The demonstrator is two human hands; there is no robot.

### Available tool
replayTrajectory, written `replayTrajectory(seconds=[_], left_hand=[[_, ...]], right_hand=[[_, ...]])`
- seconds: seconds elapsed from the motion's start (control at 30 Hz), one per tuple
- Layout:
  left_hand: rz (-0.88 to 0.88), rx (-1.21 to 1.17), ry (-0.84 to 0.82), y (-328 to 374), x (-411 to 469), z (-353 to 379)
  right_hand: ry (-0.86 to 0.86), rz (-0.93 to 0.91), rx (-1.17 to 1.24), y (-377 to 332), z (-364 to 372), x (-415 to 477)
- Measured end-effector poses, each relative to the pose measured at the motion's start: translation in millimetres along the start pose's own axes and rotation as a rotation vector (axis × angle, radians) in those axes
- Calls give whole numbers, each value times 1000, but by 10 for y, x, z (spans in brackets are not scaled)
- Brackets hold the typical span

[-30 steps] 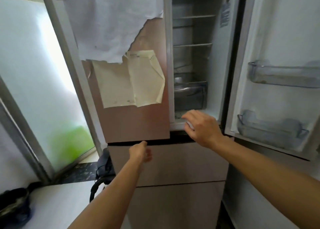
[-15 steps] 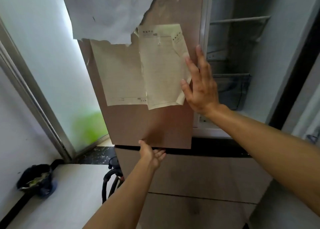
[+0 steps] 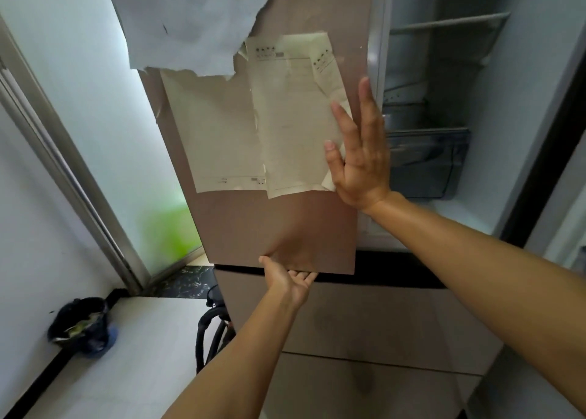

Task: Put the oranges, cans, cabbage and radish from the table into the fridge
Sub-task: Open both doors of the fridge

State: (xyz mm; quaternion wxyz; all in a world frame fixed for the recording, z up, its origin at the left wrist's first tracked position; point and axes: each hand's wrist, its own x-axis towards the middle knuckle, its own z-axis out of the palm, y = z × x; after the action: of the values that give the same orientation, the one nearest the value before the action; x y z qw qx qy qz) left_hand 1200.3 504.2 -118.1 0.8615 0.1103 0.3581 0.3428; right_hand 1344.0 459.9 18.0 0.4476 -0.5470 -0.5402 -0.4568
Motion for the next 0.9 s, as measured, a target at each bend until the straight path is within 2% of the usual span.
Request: replayTrajectory(seconds=[0.3,0.43,0.5,0.67,0.77,0.9], left_hand=[[2,149,-16,12,-101,-38],[-41,259,-23,127,-227,-263],[-69,308,-77,221,-325,-405],[-73,433,-149,445,-639,-726],[-28,502,-136,611,-796,-937],[23,573,-145,899,-1042,-1202]], right_hand=[[-55,18,-161,-199,-199,-56],[-15,-7,-201,-626,-363,-98],[-8,20,-234,-873,-438,-112],[-55,6,-209,-1444,-674,-164],[-82,115,-116,-1664,-898,-231],[-121,323,-125,-1724,-1108,-380]])
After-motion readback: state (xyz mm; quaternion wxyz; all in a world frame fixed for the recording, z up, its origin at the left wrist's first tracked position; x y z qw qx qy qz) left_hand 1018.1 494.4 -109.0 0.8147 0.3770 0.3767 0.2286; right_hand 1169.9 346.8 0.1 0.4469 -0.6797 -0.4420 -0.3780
